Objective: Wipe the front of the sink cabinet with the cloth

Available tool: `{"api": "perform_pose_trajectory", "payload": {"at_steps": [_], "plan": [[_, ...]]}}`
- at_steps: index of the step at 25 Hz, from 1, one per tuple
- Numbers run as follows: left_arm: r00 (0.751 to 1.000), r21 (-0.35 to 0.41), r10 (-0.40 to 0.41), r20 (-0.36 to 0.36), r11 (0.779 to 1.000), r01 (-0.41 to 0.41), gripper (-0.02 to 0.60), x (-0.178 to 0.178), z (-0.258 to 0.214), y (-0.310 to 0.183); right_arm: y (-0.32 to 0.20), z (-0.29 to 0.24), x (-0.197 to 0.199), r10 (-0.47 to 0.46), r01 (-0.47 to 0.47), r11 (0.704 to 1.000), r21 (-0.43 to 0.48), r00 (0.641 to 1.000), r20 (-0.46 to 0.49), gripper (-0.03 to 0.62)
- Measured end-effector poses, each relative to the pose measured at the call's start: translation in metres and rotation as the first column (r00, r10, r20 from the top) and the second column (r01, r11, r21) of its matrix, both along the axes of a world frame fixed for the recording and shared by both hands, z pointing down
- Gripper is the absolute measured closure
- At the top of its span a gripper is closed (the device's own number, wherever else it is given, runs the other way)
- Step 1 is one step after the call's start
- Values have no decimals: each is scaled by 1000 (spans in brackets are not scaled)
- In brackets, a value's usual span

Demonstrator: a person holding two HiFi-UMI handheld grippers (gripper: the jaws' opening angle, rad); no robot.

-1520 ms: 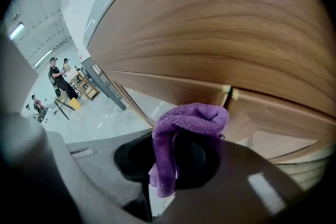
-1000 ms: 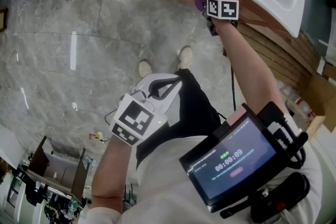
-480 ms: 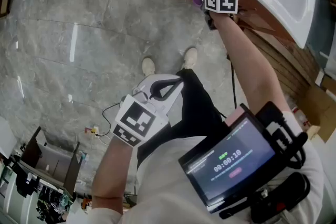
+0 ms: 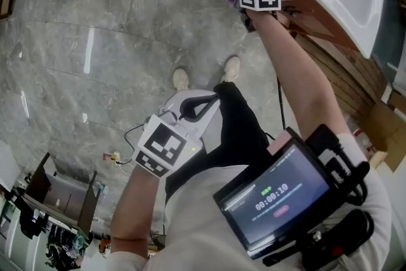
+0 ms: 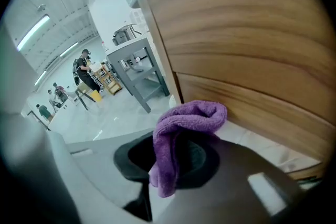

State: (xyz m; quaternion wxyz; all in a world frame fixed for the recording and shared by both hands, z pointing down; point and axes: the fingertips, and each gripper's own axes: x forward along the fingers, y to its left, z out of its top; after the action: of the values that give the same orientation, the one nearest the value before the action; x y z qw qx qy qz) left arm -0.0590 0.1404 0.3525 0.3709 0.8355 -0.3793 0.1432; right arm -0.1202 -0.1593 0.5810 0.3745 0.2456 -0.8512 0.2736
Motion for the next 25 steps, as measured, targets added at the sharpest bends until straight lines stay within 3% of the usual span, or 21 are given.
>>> {"api": "perform_pose_trajectory", "payload": {"at_steps": [6,12,18,25], "plan": [[998,7,68,-3,998,-68,577,19,0,-7,20,-4,36,1,-1,1000,-3,1000,5,522],[982,22,186,-7,982,-186,577,50,1,-19,39,-7,106,92,-91,996,-25,995,31,522],[957,22,289,-6,957,-288,577,101,1,-39,42,3,214,220,-219,975,-45,975,13,522],[919,10,394,-13,919,-394,577,159,13,-69,29,35,367,390,-395,918,-35,915,-99,522]]}}
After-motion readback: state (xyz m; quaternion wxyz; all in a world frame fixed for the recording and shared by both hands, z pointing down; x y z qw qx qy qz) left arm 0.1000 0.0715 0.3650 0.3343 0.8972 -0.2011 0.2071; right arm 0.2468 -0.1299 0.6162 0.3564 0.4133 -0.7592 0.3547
